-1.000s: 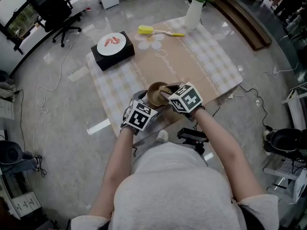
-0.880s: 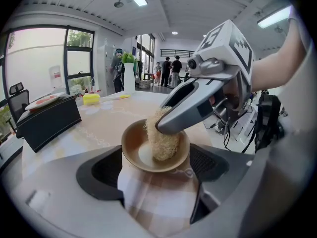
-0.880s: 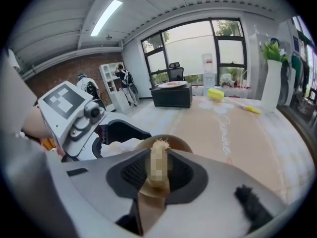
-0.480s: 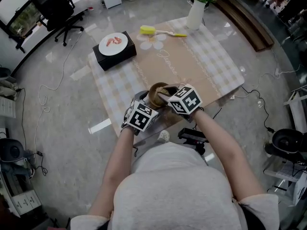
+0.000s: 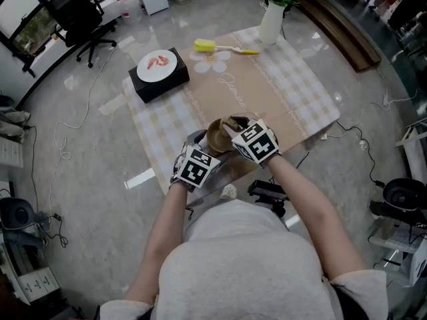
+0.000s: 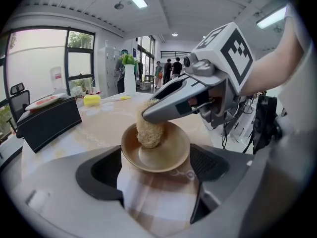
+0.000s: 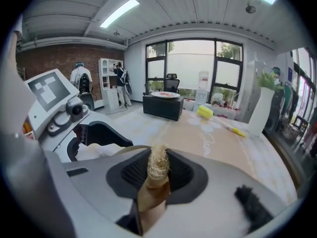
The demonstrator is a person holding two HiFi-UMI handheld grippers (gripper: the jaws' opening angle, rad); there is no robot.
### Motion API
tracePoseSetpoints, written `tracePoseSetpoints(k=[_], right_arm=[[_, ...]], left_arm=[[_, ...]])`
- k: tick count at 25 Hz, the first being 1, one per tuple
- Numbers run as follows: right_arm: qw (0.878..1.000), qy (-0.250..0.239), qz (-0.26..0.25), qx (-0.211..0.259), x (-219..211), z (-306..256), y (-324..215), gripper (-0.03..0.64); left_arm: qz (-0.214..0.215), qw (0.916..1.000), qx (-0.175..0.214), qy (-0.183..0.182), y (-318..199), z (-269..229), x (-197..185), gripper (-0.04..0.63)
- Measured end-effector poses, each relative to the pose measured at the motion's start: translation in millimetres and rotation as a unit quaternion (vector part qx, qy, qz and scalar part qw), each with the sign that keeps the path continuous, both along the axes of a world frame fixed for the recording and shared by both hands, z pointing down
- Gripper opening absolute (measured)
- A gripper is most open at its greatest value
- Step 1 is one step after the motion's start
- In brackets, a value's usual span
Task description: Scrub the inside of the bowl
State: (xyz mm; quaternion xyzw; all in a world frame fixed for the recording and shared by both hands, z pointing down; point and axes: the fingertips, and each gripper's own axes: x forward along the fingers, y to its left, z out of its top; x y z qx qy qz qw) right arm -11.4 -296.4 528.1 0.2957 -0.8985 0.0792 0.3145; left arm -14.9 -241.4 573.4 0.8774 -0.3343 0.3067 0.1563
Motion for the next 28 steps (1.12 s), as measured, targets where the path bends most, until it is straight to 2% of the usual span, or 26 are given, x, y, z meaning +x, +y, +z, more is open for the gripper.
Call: tracePoseSetpoints(k=[4,14,19,28], right_arm=[[1.000,-0.013,0.010,0.009,6.6,-9.1,-3.7,0.094],[0.996,-0.080,0.047,-0.004,20.6,-33.8,-6.7,0.094],[0.994,-0.096,0.052,-0.008,22.8,-40.2,-1.6,0.094],[0.988,-0.137,0.069,-0.005,28.1,-63.0,3.0,0.094]], left_arm=[[-0.009,0.9999,0.004,0.005,-2.8,-0.8,1.7,0.445],[-0.017,0.9998,0.007,0.013,-4.4,-1.2,1.7,0.451],[-0.021,0.9989,-0.003,0.042,0.7,-5.5,2.1,0.483],[-0.024,0.9978,0.031,0.054,0.9,-38.3,-6.5,0.494]])
